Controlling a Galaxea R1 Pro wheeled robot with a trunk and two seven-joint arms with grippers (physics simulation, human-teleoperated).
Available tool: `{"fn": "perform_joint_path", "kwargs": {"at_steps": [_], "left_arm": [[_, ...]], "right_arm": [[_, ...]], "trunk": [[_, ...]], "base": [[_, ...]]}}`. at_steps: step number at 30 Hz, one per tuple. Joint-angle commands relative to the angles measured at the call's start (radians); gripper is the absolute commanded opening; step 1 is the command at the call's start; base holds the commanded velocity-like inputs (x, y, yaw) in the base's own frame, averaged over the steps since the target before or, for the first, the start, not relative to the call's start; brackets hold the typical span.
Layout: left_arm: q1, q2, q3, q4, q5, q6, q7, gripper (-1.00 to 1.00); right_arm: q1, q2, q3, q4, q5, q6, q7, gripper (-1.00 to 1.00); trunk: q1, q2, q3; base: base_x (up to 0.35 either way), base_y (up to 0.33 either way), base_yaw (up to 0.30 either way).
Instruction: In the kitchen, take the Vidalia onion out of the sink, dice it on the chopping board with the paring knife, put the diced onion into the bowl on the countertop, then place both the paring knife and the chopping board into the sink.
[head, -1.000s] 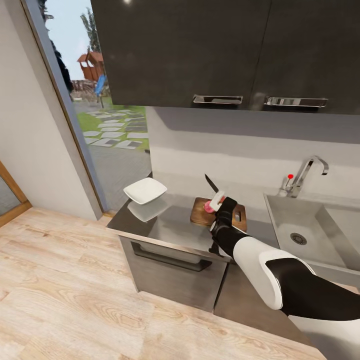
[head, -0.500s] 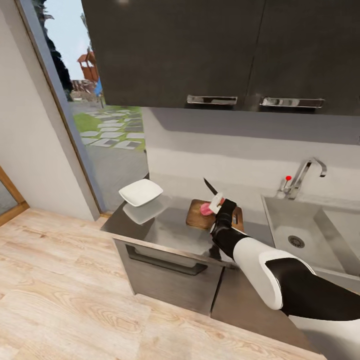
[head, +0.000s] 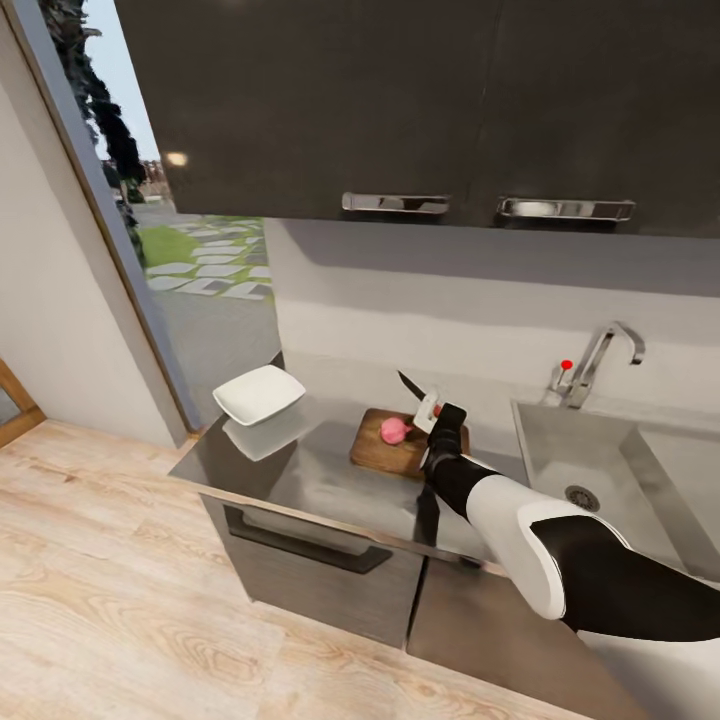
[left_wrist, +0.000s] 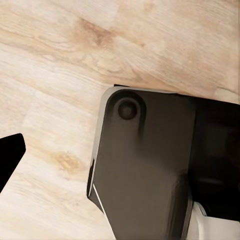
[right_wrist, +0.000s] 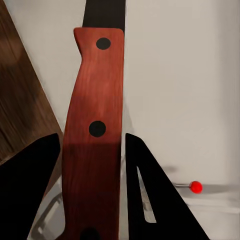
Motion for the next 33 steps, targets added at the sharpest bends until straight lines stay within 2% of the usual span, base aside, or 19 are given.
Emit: {"fn": "perform_joint_path", "kwargs": {"at_steps": [1, 9, 21, 33], "left_arm": [[0.000, 0.000, 0.001, -0.001, 0.009, 0.000, -0.006, 1.00], [0.000, 0.000, 0.000, 0.003, 0.009, 0.000, -0.006, 1.00], [0.000, 0.000, 0.000, 0.004, 0.009, 0.000, -0.006, 1.00], [0.000, 0.000, 0.000, 0.005, 0.010, 0.000, -0.007, 1.00]], "right_arm": [[-0.001, 0.000, 0.006, 0.001, 0.003, 0.007, 0.002, -1.00], [-0.001, 0.000, 0.007, 0.005, 0.004, 0.003, 0.014, -1.00], [-0.001, 0.000, 0.008, 0.004, 0.008, -0.001, 0.010, -1.00], [-0.001, 0.000, 0.008, -0.010, 0.012, -0.001, 0.000, -1.00]], "trunk": [[0.001, -0.002, -0.002], [0.001, -0.002, -0.002], [0.001, -0.002, -0.002], [0.001, -0.002, -0.002]], "base": [[0.035, -0.054, 0.000], [-0.015, -0.012, 0.000], [-0.154, 0.000, 0.000], [-0.012, 0.000, 0.000]]}}
